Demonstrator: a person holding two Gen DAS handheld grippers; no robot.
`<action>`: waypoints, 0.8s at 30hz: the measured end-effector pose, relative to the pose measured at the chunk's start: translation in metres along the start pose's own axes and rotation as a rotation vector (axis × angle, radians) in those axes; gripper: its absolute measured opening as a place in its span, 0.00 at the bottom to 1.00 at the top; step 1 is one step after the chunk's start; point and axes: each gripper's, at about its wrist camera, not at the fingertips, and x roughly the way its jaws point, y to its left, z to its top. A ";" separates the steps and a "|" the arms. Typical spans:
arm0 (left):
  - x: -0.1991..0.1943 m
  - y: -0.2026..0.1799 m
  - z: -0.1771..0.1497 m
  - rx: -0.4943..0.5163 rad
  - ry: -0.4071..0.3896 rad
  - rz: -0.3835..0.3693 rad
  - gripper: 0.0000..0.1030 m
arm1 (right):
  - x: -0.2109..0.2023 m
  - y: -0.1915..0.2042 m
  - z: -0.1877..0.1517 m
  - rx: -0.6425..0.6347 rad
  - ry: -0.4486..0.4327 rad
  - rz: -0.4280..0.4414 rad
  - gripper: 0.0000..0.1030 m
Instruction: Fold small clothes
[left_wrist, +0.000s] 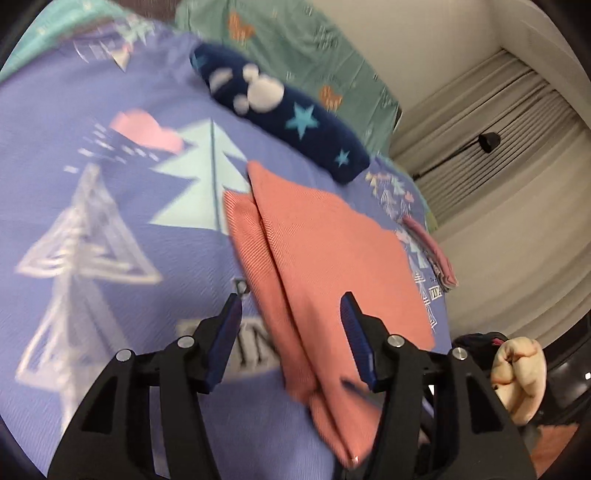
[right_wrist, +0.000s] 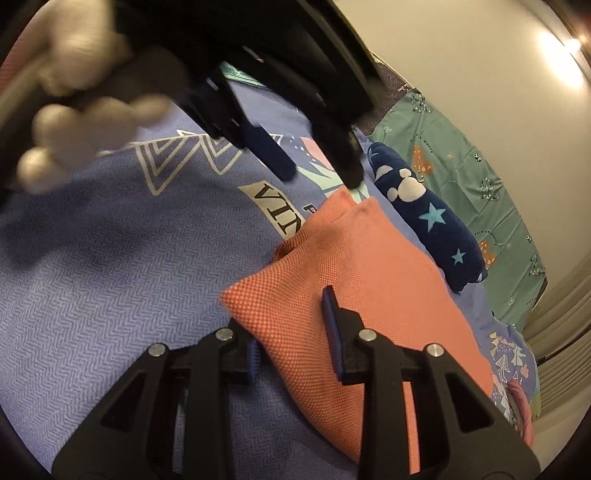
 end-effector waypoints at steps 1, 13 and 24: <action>0.011 0.001 0.005 -0.006 0.021 -0.007 0.54 | 0.000 0.000 0.000 0.004 0.002 0.002 0.27; 0.066 -0.004 0.047 -0.003 0.001 0.007 0.40 | 0.011 -0.007 0.006 0.033 0.015 0.015 0.29; 0.067 -0.022 0.058 0.034 0.000 0.092 0.13 | -0.003 -0.056 -0.002 0.251 -0.050 0.070 0.07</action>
